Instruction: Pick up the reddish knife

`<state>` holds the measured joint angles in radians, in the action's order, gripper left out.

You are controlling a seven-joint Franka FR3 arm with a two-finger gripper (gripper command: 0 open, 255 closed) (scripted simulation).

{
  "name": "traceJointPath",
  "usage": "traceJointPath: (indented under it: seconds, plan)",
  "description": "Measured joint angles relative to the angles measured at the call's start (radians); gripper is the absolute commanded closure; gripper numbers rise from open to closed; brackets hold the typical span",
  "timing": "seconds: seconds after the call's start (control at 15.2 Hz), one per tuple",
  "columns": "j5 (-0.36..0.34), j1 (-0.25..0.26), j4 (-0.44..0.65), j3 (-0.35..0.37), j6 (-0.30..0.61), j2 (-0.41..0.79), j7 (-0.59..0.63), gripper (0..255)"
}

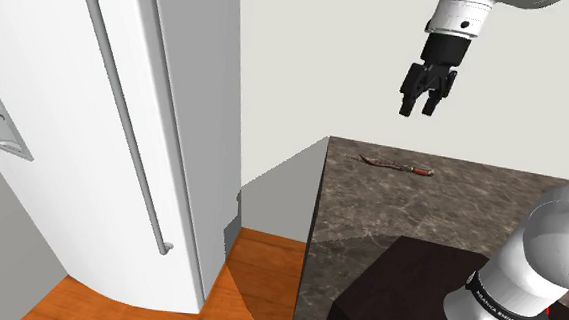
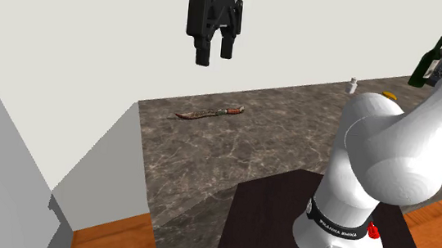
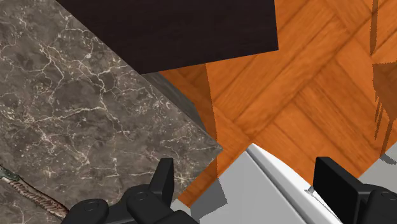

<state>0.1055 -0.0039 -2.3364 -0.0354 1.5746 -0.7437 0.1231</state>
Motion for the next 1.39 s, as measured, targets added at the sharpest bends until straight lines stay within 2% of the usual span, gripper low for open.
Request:
traceJointPath:
  seconds: [0.13, 0.33, 0.73, 1.12, 1.39]
  plan:
    - [-0.007, -0.001, -0.014, -0.009, 0.01, -0.003, -0.016, 0]
    - [-0.047, -0.008, -0.071, -0.056, 0.052, -0.014, -0.103, 0]
    - [-0.148, -0.031, -0.176, -0.178, 0.161, -0.005, -0.311, 0]
    - [-0.24, -0.046, -0.21, -0.318, 0.308, 0.099, -0.526, 0]
    - [-0.274, -0.039, -0.198, -0.408, 0.41, 0.206, -0.665, 0]
